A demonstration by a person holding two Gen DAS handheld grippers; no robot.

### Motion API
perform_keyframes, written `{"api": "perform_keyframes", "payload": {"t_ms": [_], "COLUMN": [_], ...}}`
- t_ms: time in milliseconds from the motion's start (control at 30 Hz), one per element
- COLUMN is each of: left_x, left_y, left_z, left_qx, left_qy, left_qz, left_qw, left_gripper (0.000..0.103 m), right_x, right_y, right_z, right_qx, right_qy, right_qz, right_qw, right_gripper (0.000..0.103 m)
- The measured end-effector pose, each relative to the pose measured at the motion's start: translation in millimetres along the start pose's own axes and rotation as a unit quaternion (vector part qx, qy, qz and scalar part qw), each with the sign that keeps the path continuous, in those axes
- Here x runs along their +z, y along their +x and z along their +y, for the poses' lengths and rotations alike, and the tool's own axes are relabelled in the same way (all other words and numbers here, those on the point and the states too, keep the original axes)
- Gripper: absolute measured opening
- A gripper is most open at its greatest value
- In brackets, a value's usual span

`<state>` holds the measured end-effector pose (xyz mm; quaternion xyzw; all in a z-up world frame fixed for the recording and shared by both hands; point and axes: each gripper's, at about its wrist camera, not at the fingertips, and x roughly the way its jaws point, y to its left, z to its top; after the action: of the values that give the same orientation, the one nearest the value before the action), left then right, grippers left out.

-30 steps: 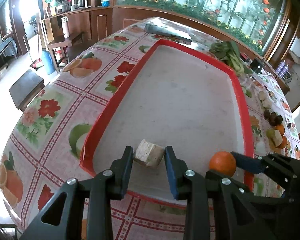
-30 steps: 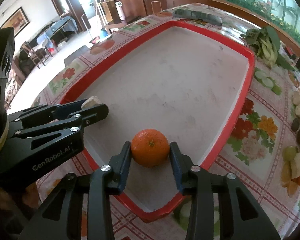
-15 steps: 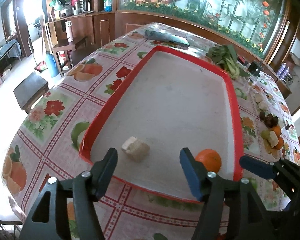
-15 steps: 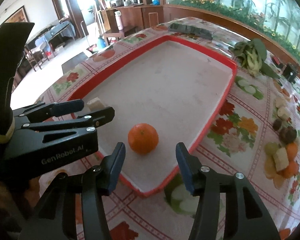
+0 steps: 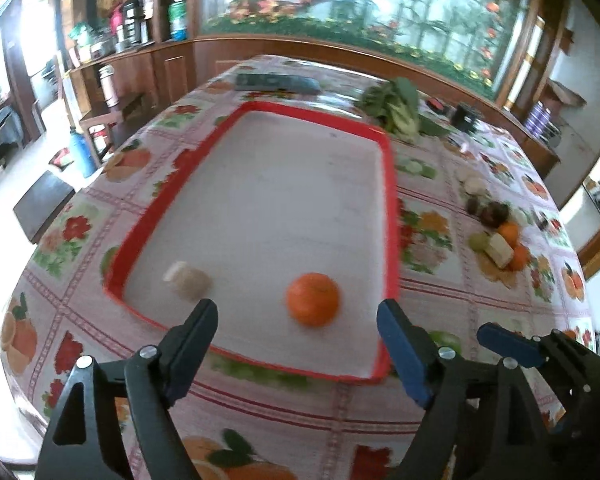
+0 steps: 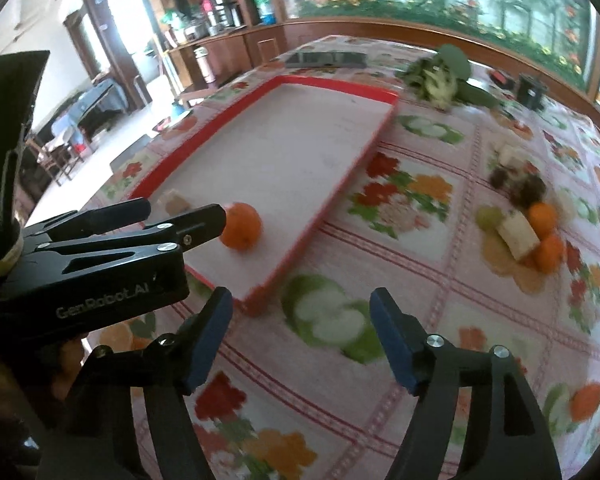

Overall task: Organize fruits
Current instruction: 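Withdraw both grippers from the tray toward the fruit pile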

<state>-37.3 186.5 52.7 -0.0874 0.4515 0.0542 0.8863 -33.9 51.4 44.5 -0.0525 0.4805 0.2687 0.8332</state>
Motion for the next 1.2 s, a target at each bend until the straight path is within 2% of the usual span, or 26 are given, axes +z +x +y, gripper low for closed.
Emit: {"api": "perform_keyframes", "payload": {"t_ms": [167, 333, 567, 667, 833, 1000, 1067, 1200], "left_x": [-1, -4, -16, -21, -25, -23, -20, -12], "left_y": [0, 3, 7, 6, 11, 18, 22, 29], "left_z": [-35, -73, -118, -131, -140, -139, -140, -148], "left_qx": [-0.02, -0.044, -0.067, -0.075, -0.076, -0.063, -0.059, -0.058], "left_qy": [0.036, 0.07, 0.105, 0.118, 0.13, 0.128, 0.125, 0.129], "left_qz": [0.008, 0.019, 0.035, 0.037, 0.048, 0.053, 0.057, 0.057], "left_qw": [0.9991, 0.9964, 0.9916, 0.9895, 0.9875, 0.9884, 0.9888, 0.9883], "left_gripper": [0.085, 0.086, 0.087, 0.087, 0.087, 0.087, 0.087, 0.087], "right_x": [-14, -26, -58, -73, -87, -96, -97, -98], "right_y": [-15, -43, -97, -107, -96, -84, -81, -77], "right_z": [-25, -60, -135, -162, -189, -197, -200, -202], "right_qx": [-0.016, -0.055, -0.152, -0.176, -0.153, -0.118, -0.109, -0.098], "right_qy": [0.028, 0.059, 0.118, 0.14, 0.174, 0.191, 0.195, 0.18], "right_qz": [-0.005, -0.035, -0.083, -0.084, -0.051, -0.038, -0.038, -0.033], "right_qw": [0.999, 0.996, 0.978, 0.971, 0.971, 0.974, 0.974, 0.978], "right_gripper": [0.072, 0.073, 0.08, 0.081, 0.081, 0.081, 0.075, 0.046]}}
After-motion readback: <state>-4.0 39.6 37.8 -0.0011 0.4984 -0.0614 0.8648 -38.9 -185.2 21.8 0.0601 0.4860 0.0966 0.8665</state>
